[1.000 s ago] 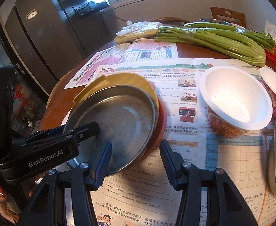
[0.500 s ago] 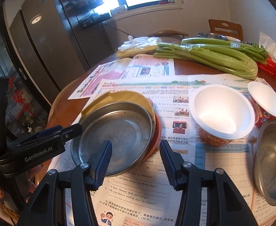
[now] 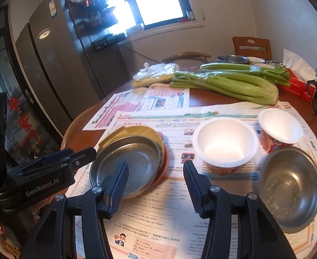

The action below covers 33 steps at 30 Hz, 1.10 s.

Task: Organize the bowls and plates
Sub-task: 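Open the left tool and release the steel tray on the stack, then move the left tool to the deep steel bowl rim and close it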

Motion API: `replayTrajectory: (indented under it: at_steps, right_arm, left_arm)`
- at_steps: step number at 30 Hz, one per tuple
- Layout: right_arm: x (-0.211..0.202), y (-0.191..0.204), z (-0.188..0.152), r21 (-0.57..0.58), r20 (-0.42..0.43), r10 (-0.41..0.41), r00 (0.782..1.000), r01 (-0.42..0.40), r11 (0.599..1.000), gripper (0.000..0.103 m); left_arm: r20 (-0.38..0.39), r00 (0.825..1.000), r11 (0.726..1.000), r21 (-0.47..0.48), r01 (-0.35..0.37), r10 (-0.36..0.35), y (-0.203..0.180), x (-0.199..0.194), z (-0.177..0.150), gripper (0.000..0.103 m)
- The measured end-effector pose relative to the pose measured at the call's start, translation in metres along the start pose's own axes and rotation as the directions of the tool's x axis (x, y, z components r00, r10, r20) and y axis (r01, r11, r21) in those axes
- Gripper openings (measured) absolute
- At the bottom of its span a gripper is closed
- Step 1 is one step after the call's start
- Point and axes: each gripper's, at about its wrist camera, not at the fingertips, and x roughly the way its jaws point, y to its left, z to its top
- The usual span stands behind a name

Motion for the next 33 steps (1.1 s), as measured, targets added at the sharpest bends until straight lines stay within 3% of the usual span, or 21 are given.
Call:
replayTrajectory:
  at_steps: [7,21,33]
  right_arm:
    - [-0.034,-0.034,0.002,0.042,0.052,-0.040,0.998,0.037,0.998,0.052]
    - [-0.089,-0.118,-0.014,0.155,0.087,-0.179,0.980,0.164,0.974,0.052]
    - [-0.081,-0.188,-0.038,0.191,-0.032,-0.250,0.968,0.252,0.949,0.052]
  left_arm:
    - [0.024,0.999,0.998,0.052,0.030,-0.032,-0.042,-0.011,0.001,0.060]
    - [-0.020,0.991,0.983,0.123,0.134,-0.133,-0.118,-0.003,-0.010,0.060]
    - [-0.167,0.969,0.963,0.172,0.208,-0.179,-0.183,0.046,-0.033,0.060]
